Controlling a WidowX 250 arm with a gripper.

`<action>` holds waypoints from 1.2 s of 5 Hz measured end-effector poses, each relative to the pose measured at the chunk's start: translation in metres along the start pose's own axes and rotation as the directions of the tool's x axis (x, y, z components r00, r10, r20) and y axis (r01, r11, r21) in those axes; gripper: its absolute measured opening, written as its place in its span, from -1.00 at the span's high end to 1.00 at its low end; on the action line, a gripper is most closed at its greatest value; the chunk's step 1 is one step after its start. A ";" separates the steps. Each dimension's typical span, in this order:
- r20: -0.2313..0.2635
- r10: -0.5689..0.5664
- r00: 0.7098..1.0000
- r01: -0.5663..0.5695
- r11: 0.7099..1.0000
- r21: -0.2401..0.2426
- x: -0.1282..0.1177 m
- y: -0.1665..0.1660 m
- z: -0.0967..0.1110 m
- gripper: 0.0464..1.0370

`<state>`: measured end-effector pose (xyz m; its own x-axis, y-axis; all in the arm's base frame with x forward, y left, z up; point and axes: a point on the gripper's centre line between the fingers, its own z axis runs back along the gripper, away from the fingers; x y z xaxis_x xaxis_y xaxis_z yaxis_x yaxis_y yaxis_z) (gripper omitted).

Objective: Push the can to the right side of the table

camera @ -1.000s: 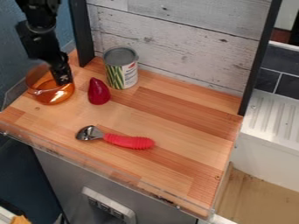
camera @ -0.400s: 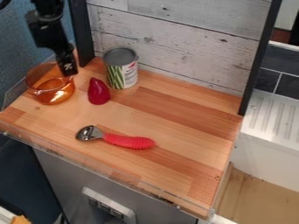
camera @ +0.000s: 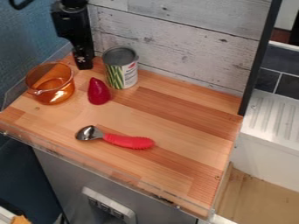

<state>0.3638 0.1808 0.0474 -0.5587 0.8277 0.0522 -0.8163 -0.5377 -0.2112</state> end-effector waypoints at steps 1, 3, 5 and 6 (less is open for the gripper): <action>-0.013 -0.057 0.998 0.057 0.998 0.003 -0.008 -0.007 -0.006 -0.93; 0.013 -0.109 0.994 0.109 0.994 -0.002 -0.015 -0.017 -0.020 -0.93; -0.037 -0.166 0.986 0.167 0.986 0.026 -0.029 -0.014 -0.035 -0.93; -0.053 -0.218 0.974 0.220 0.975 0.026 -0.045 -0.010 -0.034 -0.93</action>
<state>0.4020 0.1546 0.0142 -0.3585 0.9325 0.0450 -0.9226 -0.3465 -0.1692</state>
